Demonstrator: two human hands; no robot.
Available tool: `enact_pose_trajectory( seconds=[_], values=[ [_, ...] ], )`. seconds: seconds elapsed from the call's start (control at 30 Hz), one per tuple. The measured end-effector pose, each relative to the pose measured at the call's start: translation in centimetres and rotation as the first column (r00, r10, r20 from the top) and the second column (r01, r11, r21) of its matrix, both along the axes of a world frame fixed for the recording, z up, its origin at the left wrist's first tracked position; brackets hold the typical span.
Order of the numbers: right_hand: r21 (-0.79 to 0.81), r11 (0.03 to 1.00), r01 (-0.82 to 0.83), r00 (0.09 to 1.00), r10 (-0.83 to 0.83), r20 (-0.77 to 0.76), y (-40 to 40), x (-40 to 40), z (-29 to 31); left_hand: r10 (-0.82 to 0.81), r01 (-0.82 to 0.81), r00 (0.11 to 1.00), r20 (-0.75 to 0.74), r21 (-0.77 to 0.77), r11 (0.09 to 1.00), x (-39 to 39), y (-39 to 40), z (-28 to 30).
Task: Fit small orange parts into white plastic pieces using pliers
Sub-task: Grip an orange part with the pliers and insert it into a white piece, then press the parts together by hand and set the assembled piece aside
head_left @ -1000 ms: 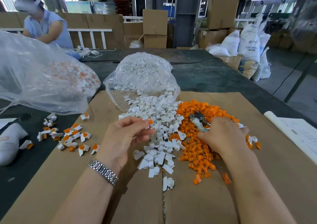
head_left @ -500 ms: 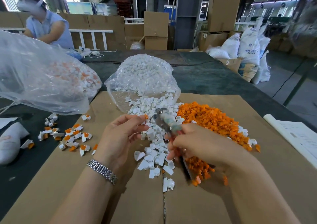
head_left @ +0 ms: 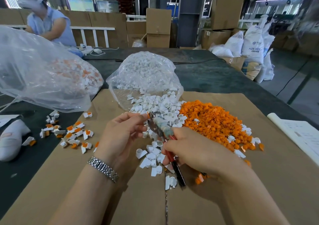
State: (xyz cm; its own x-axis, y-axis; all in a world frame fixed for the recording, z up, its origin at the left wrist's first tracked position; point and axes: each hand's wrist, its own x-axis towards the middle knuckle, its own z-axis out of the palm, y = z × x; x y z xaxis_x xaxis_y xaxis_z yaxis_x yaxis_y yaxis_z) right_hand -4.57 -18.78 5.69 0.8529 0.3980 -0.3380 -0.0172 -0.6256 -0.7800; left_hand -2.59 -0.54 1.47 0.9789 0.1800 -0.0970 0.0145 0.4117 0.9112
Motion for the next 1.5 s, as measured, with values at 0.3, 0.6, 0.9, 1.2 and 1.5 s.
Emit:
enact_pose_trajectory(
  seconds=[0.3, 0.6, 0.9, 1.2, 1.5],
  values=[
    [-0.03, 1.0, 0.008, 0.978, -0.001, 0.207, 1.2, -0.4, -1.0, -0.009, 0.006, 0.999, -0.035, -0.068, 0.998, 0.1, 0.0, -0.4],
    [-0.008, 0.988, 0.155, 0.961, -0.149, 0.232, 2.6, -0.6, -2.2, 0.023, -0.027, 0.998, -0.051, -0.075, 0.997, 0.2, -0.2, -0.4],
    [0.073, 0.988, 0.138, 0.989, -0.141, 0.05, -0.3, 0.0, 0.6, 0.167, -0.161, 0.986, -0.021, 0.181, 0.97, -0.1, 1.0, -0.2],
    [-0.36, 0.741, 0.567, 0.796, -0.381, 0.47, -5.4, 5.3, -1.7, 0.579, -0.389, 0.777, 0.246, 0.911, 0.135, 0.0, 4.0, -0.7],
    [-0.5, 0.599, 0.625, 0.746, -0.271, 0.608, -5.0, 5.5, -4.8, -0.003, -0.062, 0.998, 0.062, 0.998, 0.025, 0.8, 0.8, -2.2]
  ],
)
